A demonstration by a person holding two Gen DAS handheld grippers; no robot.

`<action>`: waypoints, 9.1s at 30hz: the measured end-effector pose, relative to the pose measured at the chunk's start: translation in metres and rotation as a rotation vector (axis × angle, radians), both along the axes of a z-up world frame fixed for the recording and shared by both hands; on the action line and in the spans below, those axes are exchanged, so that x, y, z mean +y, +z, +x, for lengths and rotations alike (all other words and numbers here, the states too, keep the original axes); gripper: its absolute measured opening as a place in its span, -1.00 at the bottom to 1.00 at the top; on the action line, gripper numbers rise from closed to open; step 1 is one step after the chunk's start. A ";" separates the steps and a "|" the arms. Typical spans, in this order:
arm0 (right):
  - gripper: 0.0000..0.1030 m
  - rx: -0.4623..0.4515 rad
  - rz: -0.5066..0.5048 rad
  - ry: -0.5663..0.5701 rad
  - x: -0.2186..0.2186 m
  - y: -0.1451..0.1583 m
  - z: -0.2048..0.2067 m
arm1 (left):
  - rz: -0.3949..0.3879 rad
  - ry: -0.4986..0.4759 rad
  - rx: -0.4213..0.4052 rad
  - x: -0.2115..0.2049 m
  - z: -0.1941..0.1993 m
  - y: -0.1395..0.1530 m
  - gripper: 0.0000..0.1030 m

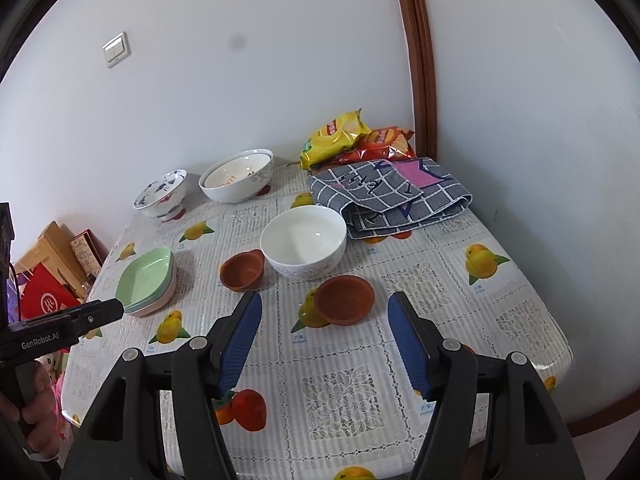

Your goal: Organize plates and bowls

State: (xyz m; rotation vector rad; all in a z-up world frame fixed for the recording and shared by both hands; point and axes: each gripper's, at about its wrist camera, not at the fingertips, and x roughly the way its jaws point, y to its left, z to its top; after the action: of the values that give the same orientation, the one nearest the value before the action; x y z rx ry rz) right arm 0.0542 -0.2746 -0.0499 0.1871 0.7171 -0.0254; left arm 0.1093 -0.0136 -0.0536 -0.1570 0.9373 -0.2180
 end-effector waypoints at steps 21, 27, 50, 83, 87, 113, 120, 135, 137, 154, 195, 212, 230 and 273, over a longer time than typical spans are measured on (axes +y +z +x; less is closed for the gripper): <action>-0.02 0.186 -0.008 -0.031 -0.026 -0.088 0.087 | -0.027 0.027 0.133 -0.013 0.090 -0.075 -0.04; -0.11 0.214 0.033 -0.049 -0.038 -0.104 0.101 | -0.007 0.024 0.164 -0.027 0.113 -0.088 -0.04; -0.31 0.255 0.033 -0.050 -0.032 -0.144 0.132 | 0.018 0.021 0.210 -0.050 0.160 -0.128 -0.37; -0.81 0.195 0.083 -0.050 -0.016 -0.096 0.094 | -0.067 -0.005 0.133 -0.017 0.101 -0.078 -0.84; -0.81 0.175 0.069 -0.056 -0.012 -0.080 0.083 | -0.051 -0.001 0.094 -0.013 0.088 -0.061 -0.84; -0.81 0.061 0.063 -0.026 0.018 -0.008 -0.013 | -0.089 0.019 -0.015 0.016 -0.021 -0.001 -0.83; -0.81 0.050 0.069 -0.030 0.014 -0.005 -0.032 | -0.089 0.007 -0.024 0.011 -0.038 0.000 -0.83; -0.82 0.039 0.070 -0.019 0.014 -0.006 -0.035 | -0.101 0.014 -0.016 0.010 -0.040 -0.004 -0.83; -0.82 0.040 0.077 -0.020 0.013 -0.006 -0.034 | -0.100 0.014 -0.015 0.010 -0.039 -0.005 -0.83; -0.81 0.059 0.084 -0.043 0.005 -0.013 -0.024 | -0.086 0.007 0.004 0.009 -0.030 -0.010 -0.83; -0.81 0.051 0.097 -0.021 0.020 -0.011 -0.016 | -0.074 0.001 0.016 0.007 -0.021 -0.009 -0.83; -0.81 0.049 0.122 -0.072 -0.001 -0.015 -0.019 | -0.059 -0.031 0.022 -0.012 -0.020 -0.010 -0.83; -0.81 0.047 0.132 -0.078 -0.008 -0.016 -0.009 | -0.052 -0.027 0.029 -0.013 -0.007 -0.009 -0.83; -0.81 -0.003 0.137 -0.049 -0.006 0.002 -0.019 | -0.029 0.016 -0.012 0.004 -0.024 0.009 -0.83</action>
State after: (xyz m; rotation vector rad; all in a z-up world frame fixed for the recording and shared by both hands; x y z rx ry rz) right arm 0.0356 -0.2810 -0.0482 0.3359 0.7114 -0.0230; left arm 0.0853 -0.0095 -0.0442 -0.1897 0.9208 -0.2176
